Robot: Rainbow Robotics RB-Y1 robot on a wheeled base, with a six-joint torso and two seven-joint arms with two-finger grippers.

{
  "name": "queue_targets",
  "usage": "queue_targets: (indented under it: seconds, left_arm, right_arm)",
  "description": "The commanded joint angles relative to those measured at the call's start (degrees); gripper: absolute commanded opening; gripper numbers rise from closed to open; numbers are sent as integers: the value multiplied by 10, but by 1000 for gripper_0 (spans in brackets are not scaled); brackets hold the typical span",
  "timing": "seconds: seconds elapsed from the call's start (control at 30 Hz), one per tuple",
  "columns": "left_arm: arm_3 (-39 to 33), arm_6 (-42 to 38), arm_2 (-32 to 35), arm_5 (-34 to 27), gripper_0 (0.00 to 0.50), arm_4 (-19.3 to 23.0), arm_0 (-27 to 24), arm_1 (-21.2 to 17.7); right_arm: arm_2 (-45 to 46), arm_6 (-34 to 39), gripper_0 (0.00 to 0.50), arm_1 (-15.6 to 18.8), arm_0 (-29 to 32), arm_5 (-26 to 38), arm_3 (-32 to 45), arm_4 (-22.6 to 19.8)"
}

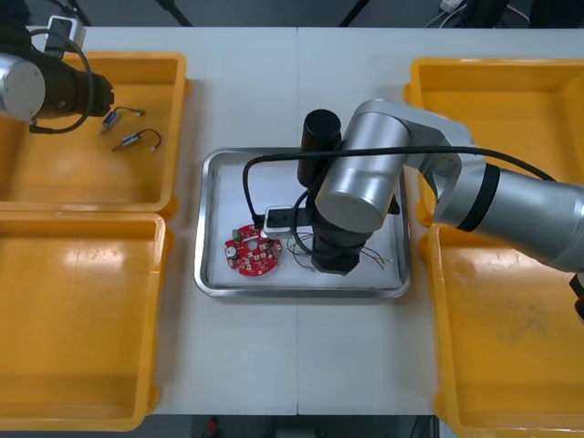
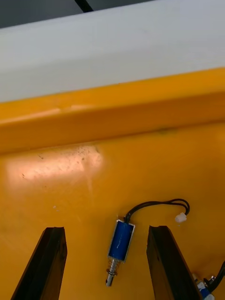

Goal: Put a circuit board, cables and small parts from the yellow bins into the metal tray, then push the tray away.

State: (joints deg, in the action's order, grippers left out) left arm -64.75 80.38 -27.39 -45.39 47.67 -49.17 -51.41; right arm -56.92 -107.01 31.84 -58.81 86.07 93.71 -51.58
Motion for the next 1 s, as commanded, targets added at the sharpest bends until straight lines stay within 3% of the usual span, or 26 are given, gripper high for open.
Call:
queue_targets:
  seconds: [0.03,0.27,0.53,0.8,1.0]
  left_arm:
    - [8,70,-13,12,500,1,-31,8]
    - [45,74,-22,60,500,-7,-30,25]
    - [61,86,-23,60,500,-9,-41,37]
    - [67,89,-48,60,500,0,-44,39]
    - [75,94,-54,60,500,2,-44,39]
  right_arm:
    - [76,16,500,5,-22,50,34,-14]
    - [166,37,500,21,-21,137,68,-53]
    - [249,175,500,56,-15,195,98,-101]
    - [342,378,500,103,49,204,154,-84]
    - [384,469,500,127,82,205,160,-70]
